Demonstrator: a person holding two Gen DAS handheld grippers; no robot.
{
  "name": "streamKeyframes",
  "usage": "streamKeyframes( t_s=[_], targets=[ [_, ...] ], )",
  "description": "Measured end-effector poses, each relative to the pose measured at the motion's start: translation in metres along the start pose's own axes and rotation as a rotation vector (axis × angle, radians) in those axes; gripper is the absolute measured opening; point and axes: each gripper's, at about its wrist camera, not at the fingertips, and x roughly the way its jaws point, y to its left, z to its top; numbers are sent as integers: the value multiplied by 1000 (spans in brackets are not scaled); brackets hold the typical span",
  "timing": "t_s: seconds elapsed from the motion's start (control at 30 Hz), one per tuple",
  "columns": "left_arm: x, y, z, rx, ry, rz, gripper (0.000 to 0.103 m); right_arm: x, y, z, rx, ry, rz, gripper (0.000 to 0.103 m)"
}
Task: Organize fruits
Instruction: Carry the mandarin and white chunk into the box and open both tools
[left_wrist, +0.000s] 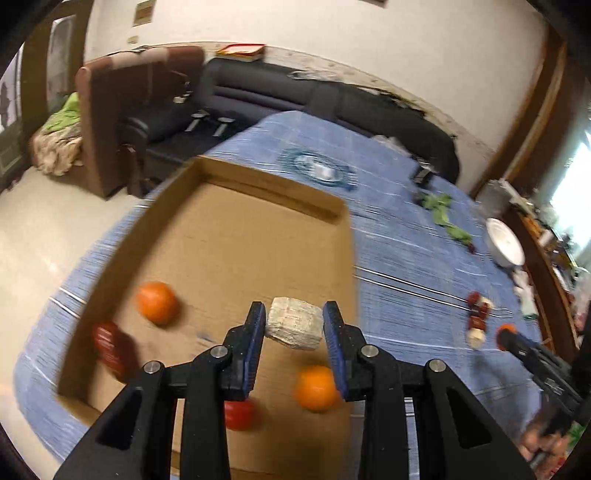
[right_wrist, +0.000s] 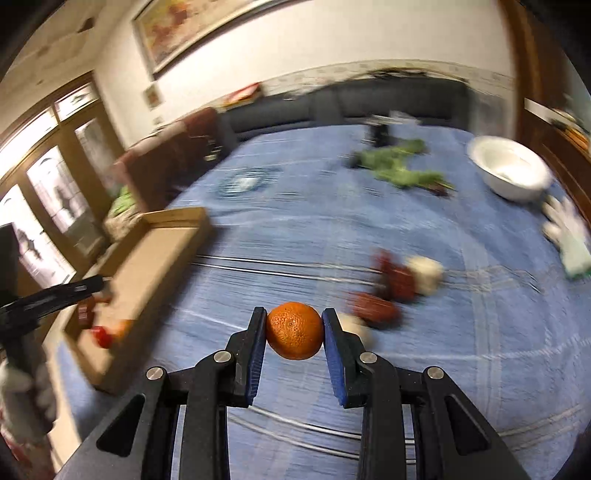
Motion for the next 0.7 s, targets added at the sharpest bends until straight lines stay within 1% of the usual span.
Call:
streamKeyframes(
  t_s=[0.13,0.17,0.27,0.37,0.5,0.6,0.67,0.7],
  targets=[
    [11,31,14,-40,33,37,31,22,59,15,-74,44,99,34],
    [17,42,19,-63,49,44,31,34,80,18,-99,64,128,34],
    [33,64,26,-117,86,34,31,61,124,20,-164,104,157,34],
    [49,75,31,-133,115,33,31,90,162,18,-214,156,187,34],
    [55,74,35,-120,120,31,31,126,200,11,-297,212,169,34],
    [58,72,36,-128,128,13,32,145,215,3,-346,251,149,34],
    [58,74,35,-138,124,-3,35,151,219,1,-355,261,146,34],
    [56,75,35,-140,116,-6,40,153,220,-1,-360,264,144,34]
  ],
)
